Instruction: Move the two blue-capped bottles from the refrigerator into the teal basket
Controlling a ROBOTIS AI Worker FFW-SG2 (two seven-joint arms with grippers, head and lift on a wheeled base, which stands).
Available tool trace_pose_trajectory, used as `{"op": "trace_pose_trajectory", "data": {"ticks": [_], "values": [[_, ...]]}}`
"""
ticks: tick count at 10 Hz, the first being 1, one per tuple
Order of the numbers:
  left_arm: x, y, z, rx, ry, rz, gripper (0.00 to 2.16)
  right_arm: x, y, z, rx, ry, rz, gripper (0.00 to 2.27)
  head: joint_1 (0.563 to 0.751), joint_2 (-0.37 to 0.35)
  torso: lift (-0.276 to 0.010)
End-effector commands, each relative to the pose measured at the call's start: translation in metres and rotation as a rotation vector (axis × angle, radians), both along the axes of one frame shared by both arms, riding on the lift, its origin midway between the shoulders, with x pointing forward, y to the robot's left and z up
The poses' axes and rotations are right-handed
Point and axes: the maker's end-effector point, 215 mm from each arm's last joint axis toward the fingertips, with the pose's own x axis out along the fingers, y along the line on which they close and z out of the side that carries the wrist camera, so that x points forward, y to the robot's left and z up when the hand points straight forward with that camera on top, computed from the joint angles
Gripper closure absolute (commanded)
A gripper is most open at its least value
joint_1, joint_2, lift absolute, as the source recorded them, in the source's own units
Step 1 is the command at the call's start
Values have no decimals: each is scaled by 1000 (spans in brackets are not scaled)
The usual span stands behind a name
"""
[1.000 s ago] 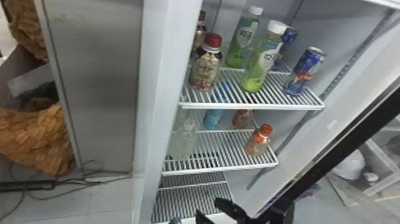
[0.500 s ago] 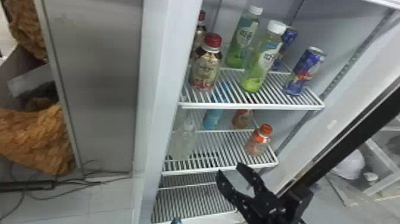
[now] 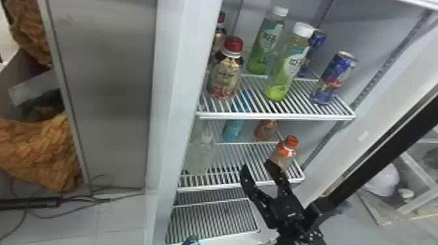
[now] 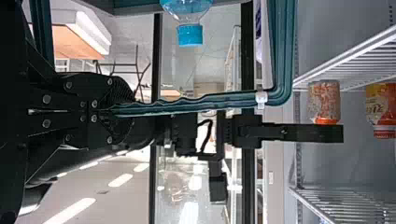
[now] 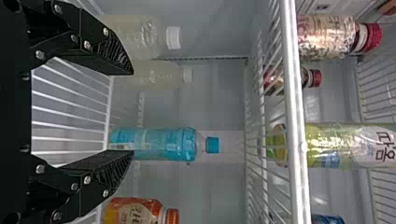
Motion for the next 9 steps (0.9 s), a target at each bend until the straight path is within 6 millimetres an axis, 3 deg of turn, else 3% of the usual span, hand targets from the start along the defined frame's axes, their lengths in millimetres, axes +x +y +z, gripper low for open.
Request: {"op": "trace_pose_trajectory", "data": {"ticks": [1, 3, 9], "values": [[1, 0, 0, 1, -3, -1, 1138, 16, -3, -5, -1, -30, -23, 381, 695, -350, -140], [0, -1, 1, -2, -1, -4, 1138, 40, -9, -9, -7, -44, -56, 268, 695, -350, -140], [-1, 0, 0, 1, -1, -5, 1138, 87, -27, -24, -30, -32, -139, 263, 695, -350, -140]]}}
